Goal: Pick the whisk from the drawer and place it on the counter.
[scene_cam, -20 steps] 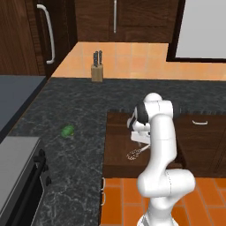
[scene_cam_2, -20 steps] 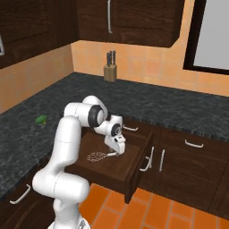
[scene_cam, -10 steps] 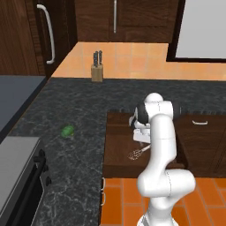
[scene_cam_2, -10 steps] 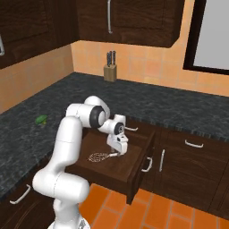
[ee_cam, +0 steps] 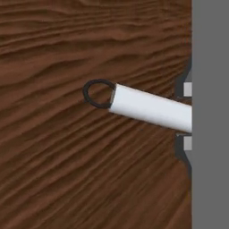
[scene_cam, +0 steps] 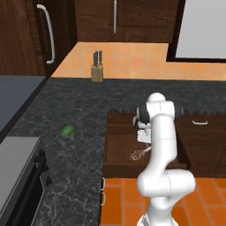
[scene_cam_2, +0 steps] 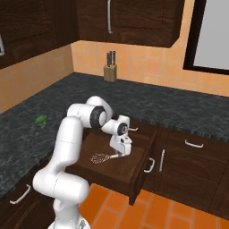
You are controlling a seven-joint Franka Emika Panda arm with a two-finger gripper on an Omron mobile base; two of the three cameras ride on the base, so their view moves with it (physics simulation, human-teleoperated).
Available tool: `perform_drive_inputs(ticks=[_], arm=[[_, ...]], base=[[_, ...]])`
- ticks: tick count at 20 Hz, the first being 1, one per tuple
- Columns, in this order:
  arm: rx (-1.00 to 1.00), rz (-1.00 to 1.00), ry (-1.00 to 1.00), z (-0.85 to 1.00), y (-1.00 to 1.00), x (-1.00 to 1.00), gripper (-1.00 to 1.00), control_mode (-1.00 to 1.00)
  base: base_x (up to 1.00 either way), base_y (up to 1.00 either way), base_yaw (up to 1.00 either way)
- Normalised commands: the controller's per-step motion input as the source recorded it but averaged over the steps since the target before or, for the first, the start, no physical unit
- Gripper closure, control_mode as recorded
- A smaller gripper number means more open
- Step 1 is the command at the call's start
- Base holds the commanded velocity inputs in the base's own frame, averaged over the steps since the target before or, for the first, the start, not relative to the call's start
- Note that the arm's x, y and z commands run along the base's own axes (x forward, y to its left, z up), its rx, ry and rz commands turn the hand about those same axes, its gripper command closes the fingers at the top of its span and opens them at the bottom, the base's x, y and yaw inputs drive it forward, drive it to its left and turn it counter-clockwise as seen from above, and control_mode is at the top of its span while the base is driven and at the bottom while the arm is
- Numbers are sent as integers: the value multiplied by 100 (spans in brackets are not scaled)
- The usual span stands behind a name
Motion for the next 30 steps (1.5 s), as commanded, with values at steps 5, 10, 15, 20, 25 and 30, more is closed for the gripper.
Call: perform_drive_inputs(ticks=[5,10,15,20,25,30], arm=[[3,0,-12,-7,-26,-77,100,-100],[9,0,-19,100,0,-13,100,-100],[7,-11,-17,100,51,-8,100,-100],[1,-15,-22,100,92,-2,100,-100],[0,-21,-12,100,100,0,100,-100],[-2,-16,-13,98,100,3,100,-100]], base=[[0,0,0],[0,0,0],[0,0,0],[0,0,0],[0,0,0],[0,0,0]])
